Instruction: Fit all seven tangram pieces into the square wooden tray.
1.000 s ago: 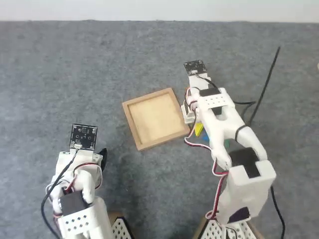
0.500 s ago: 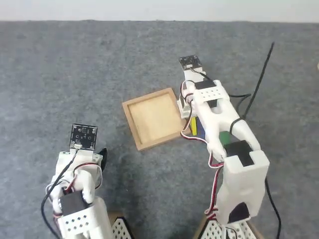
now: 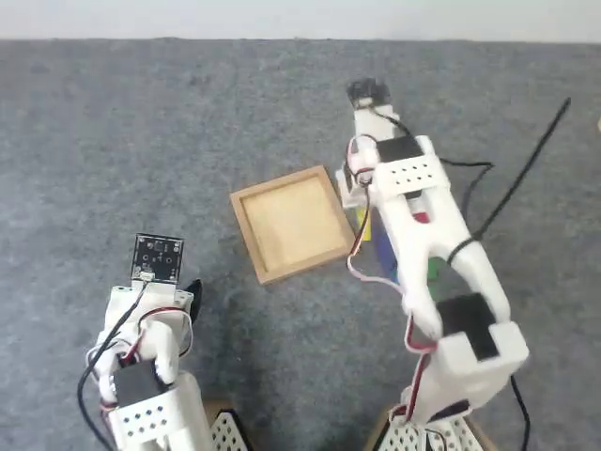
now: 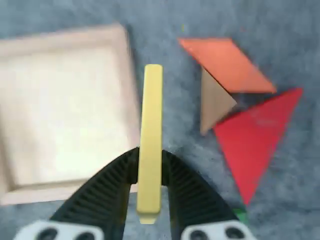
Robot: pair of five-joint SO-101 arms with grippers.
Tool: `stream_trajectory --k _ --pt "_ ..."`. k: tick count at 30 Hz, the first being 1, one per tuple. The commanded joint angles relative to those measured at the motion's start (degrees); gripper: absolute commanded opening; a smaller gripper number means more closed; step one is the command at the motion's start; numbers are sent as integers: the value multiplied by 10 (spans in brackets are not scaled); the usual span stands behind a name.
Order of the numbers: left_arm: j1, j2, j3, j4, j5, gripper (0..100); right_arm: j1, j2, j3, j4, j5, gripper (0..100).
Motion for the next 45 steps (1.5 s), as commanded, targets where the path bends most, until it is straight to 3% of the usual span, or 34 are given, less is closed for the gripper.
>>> stream_trajectory --k 1,6,14,30,39,45 --pt "1 2 -4 -2 -6 281 -68 -47 -24 0 -4 7" --pt "1 2 -4 -2 -6 281 -144 12 -49 -7 -14 7" --pt "1 2 -4 -2 -6 281 -151 147 -149 -22 -90 7" --pt "1 2 -4 -2 -6 281 -206 268 -258 -5 -129 13" --pt "1 2 -4 -2 -6 281 -184 265 -258 24 -108 262" --pt "1 2 -4 -2 -6 281 -179 268 -258 25 -97 278"
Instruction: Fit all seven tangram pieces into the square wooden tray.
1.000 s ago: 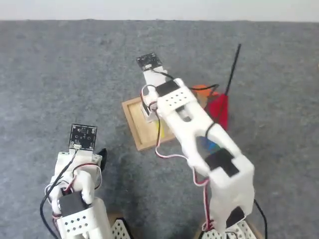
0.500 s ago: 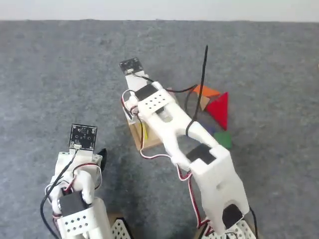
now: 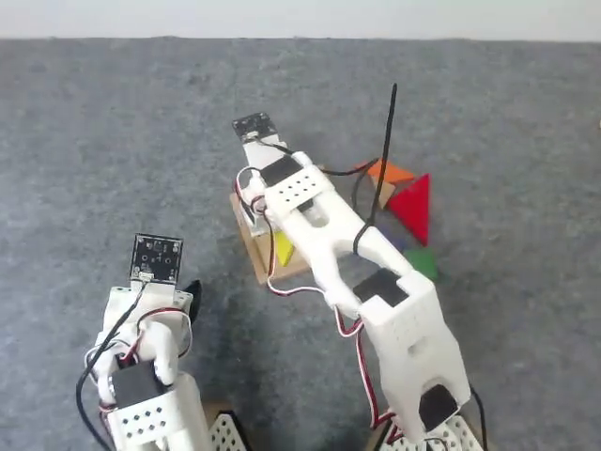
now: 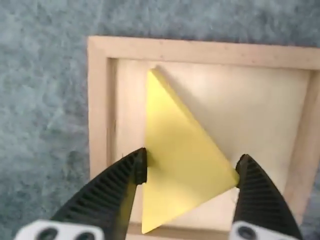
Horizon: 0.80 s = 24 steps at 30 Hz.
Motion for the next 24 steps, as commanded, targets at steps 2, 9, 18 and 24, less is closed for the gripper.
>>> stream_trajectory --k 2,9,18,24 --pt "1 2 -4 -2 -6 281 9 -7 -30 9 10 278" --pt "1 2 -4 -2 -6 281 -7 13 -30 4 10 278" --pt "1 2 -4 -2 -6 281 -53 1 -53 20 39 278" --pt "1 2 -4 -2 -6 281 -75 1 -55 37 45 278"
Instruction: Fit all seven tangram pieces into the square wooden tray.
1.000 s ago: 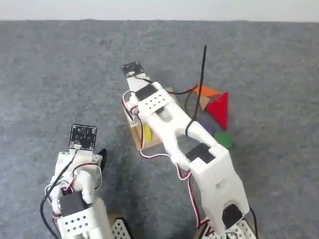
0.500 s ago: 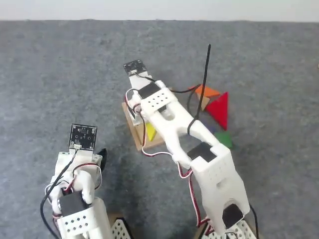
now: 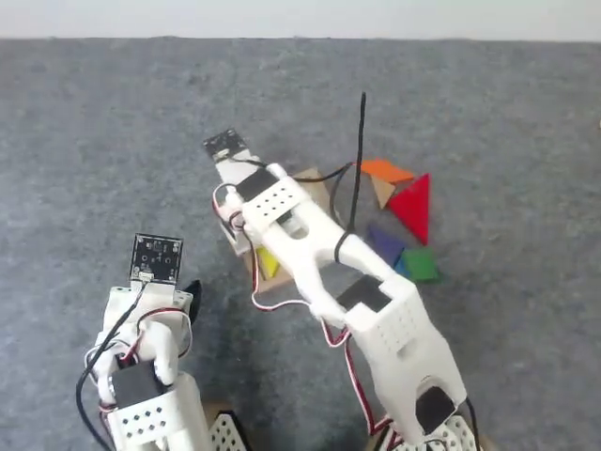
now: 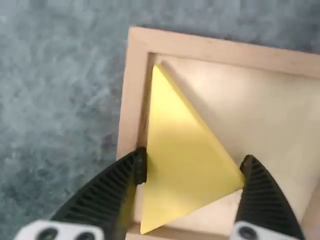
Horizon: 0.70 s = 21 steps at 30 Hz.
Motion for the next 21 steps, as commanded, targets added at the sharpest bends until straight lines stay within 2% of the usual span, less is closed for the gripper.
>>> stream_trajectory --k 1,21 --pt "1 2 -4 -2 -6 281 -18 -26 -30 10 10 279" --pt "1 2 -4 -2 -6 281 -11 -117 -30 48 43 282"
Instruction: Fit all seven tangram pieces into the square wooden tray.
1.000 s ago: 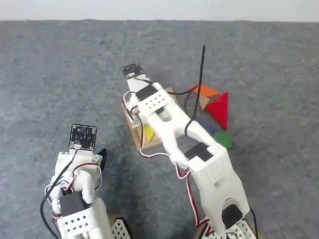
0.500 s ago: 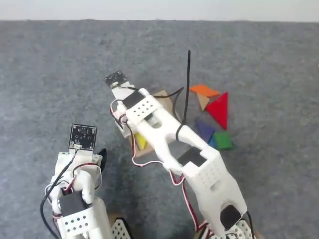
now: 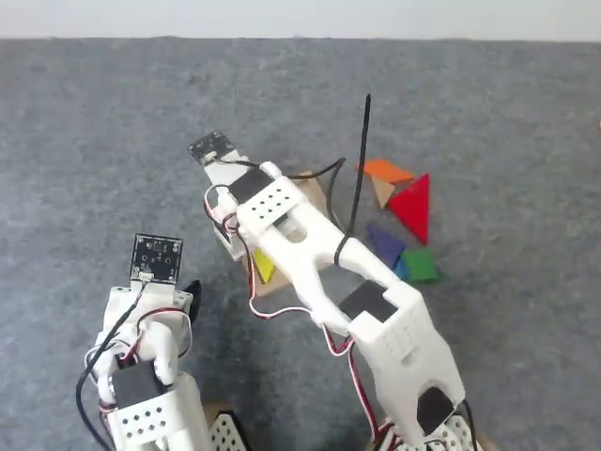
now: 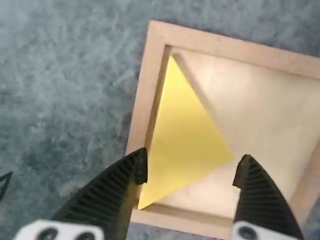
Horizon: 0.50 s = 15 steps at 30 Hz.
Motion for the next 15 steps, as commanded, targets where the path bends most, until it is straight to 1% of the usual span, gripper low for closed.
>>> stream_trajectory --k 1,4,6,8,11,15 --pt "1 2 -4 -2 -6 281 0 -73 -30 8 8 282" --pt "1 2 -4 -2 -6 281 14 -89 -27 8 10 282" --pt "1 2 -4 -2 -6 281 40 -91 -25 11 16 282" --pt "1 2 -4 -2 -6 281 82 -80 -16 6 19 282" --pt "1 2 -4 -2 -6 281 136 -51 -11 -18 20 281" --pt "1 2 -4 -2 -6 281 170 -6 -13 -44 21 281"
